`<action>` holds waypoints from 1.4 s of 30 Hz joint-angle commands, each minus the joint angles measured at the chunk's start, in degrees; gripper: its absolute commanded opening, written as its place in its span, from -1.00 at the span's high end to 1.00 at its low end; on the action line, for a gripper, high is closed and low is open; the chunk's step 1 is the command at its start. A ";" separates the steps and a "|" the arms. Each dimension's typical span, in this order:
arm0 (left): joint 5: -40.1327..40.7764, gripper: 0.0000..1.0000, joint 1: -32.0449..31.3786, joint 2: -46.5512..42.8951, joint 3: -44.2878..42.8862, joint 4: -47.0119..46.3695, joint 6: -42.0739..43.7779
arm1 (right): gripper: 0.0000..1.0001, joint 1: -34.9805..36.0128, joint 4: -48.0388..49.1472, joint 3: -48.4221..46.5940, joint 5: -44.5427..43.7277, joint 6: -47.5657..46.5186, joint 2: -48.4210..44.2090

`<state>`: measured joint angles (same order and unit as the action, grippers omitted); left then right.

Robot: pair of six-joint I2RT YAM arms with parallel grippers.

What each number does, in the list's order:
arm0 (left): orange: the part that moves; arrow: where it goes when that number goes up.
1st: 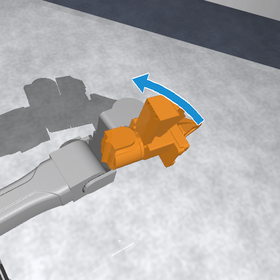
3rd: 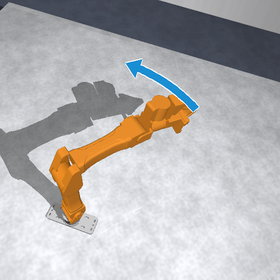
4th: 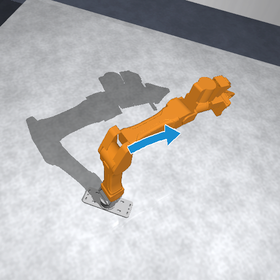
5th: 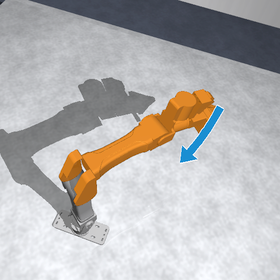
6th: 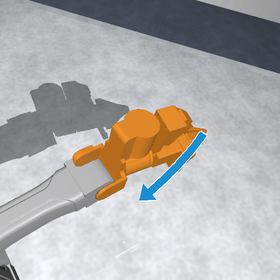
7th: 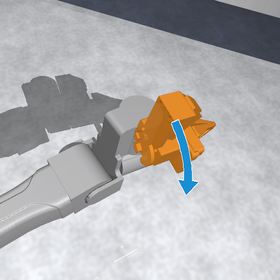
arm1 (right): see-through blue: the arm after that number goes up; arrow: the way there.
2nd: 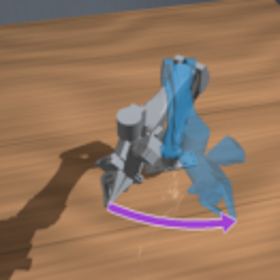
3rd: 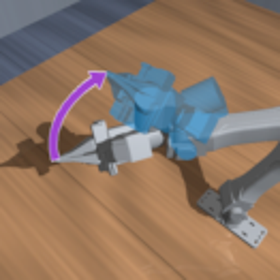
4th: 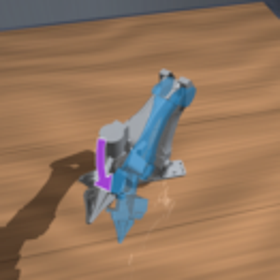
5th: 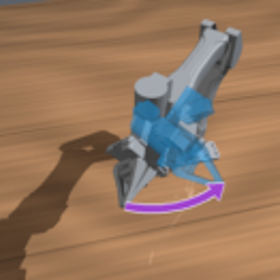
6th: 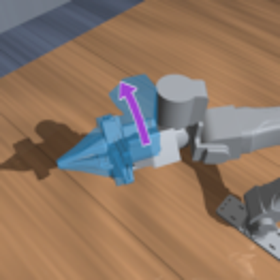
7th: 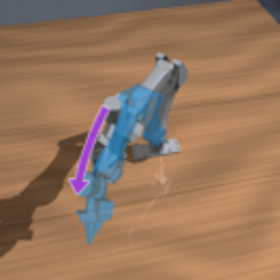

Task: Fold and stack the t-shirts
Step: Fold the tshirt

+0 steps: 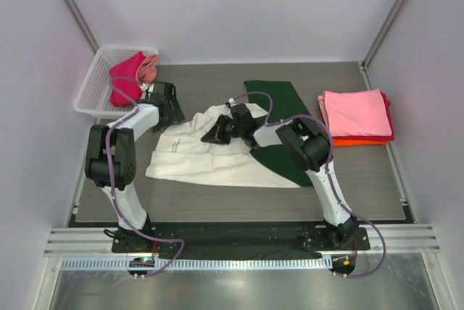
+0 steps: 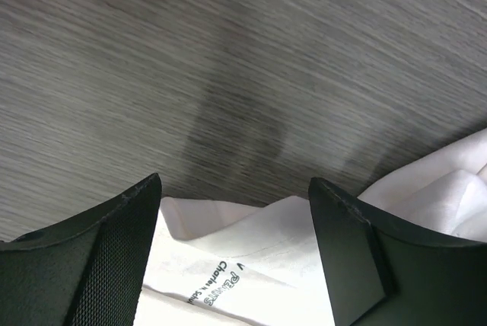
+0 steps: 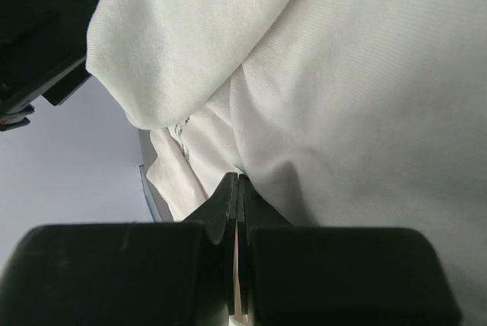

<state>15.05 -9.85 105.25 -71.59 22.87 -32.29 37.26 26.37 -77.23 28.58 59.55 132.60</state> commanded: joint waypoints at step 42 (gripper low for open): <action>-24.92 -0.14 -1.40 -16.39 16.75 -18.67 -2.60 | 0.64 -1.04 -5.19 1.73 -4.23 -1.45 1.09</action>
<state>-20.34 -11.38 92.36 -52.90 -3.77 -38.09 37.12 26.98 -77.23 28.73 60.20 132.60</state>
